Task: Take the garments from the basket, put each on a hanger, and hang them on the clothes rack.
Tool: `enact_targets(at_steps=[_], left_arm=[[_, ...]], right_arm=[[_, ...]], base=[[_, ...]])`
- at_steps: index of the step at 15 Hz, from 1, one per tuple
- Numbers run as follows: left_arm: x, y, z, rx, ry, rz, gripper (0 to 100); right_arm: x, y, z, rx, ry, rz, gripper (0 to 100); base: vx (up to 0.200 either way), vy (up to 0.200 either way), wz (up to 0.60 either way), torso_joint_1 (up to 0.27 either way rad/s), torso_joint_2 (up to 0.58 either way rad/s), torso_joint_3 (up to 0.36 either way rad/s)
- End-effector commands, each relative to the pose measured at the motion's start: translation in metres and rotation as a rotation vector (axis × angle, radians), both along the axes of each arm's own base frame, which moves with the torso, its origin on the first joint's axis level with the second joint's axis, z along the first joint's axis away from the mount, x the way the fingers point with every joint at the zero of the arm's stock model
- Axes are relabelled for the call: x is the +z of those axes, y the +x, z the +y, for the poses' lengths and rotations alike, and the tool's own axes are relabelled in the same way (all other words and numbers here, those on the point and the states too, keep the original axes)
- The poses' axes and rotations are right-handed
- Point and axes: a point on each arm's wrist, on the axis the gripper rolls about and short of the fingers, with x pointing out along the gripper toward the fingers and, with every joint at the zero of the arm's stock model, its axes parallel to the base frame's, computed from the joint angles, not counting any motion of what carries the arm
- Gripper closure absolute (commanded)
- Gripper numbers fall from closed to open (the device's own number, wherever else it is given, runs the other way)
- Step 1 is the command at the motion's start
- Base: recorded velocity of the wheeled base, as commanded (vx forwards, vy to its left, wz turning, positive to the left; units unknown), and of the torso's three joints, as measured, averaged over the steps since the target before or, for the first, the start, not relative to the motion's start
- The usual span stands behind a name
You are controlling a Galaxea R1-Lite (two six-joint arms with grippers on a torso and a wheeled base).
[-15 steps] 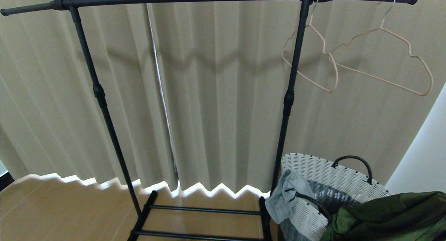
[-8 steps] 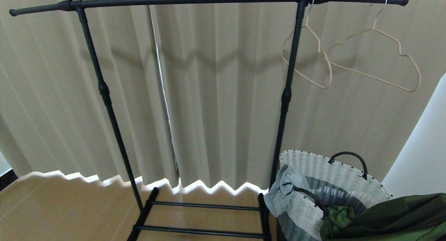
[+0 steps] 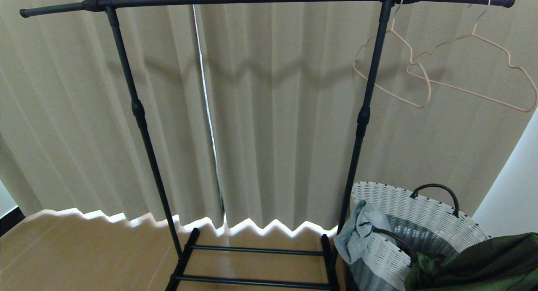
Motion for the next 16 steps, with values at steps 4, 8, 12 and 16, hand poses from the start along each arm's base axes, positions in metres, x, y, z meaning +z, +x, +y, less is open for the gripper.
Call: enact_targets(at_steps=[4,8,12,16], left_arm=[[-0.0001,0.0000,0.0000,0.002,-0.003,0.000,0],[-0.0001,0.0000,0.0000,-0.001,-0.001,0.001,0],[-0.0001,0.0000,0.0000,-0.001,0.005,0.002,0],[-0.0006,0.0002,0.0000,-0.003,0.056,0.012,0]], right_arm=[[0.0009,0.0011,0.0002,0.004,0.000,0.001,100],[0.0004,0.0020,0.0002,0.004,0.000,0.009,100],[-0.0009,0.0017,0.0007,0.025,0.004,0.020,100],[0.0080,0.0024,0.0009,0.031,0.005,0.028,100]], base=[[0.000,0.200,0.00,0.004,0.00,0.004],[0.000,0.100,0.00,0.001,0.00,0.000],[0.000,0.000,0.00,0.000,0.00,0.000],[0.000,0.000,0.00,0.000,0.00,0.000]])
